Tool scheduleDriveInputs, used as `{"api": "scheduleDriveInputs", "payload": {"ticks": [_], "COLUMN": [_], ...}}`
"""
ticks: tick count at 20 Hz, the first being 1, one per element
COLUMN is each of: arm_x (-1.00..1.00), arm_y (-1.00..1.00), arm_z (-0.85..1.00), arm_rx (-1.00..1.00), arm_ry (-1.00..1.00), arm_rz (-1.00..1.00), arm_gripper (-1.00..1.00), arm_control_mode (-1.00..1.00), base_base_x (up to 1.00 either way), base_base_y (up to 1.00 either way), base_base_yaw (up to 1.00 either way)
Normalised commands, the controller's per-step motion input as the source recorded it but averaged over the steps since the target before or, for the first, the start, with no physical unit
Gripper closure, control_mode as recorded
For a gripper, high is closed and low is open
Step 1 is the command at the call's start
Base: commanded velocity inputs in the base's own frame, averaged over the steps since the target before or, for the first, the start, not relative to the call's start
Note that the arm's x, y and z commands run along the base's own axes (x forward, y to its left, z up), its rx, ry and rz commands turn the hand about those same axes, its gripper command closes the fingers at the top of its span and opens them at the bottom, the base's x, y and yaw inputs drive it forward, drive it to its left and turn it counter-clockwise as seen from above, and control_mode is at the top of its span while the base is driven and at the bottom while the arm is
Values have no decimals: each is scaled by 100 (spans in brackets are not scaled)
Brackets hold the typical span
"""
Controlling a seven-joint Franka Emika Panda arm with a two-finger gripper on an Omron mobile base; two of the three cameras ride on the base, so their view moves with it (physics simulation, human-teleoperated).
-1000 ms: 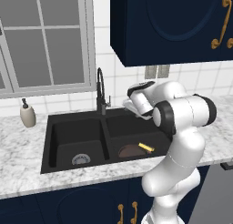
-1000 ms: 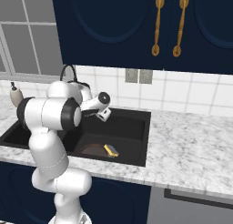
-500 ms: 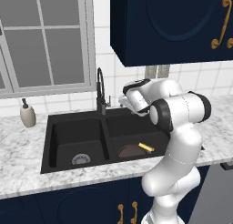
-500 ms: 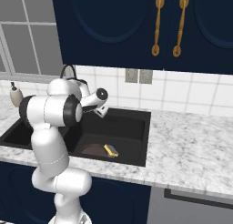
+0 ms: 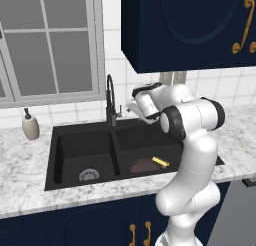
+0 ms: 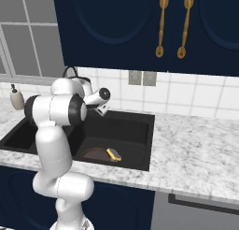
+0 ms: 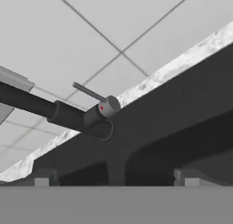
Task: Pick the pan and sponge and place them into the sink. Then turn on the water.
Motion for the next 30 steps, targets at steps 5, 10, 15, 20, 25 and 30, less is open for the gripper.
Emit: {"api": "scheduleDriveInputs", "payload": {"ticks": [5,10,15,20,25,30], "arm_x": [13,11,23,33,25,23], "arm_y": [13,17,15,3,5,3], "arm_z": [0,0,0,-2,-3,-8], "arm_rx": [8,2,2,1,0,0], "arm_ry": [-3,0,0,0,0,0], "arm_rz": [0,0,0,0,0,0], "arm_gripper": [-100,-100,-100,-100,-100,-100], "arm_control_mode": [-100,-100,-100,-100,-100,-100], "base_base_x": [0,0,0,0,0,0], "base_base_y": [0,0,0,0,0,0], "base_base_yaw": [0,0,0,0,0,0]}}
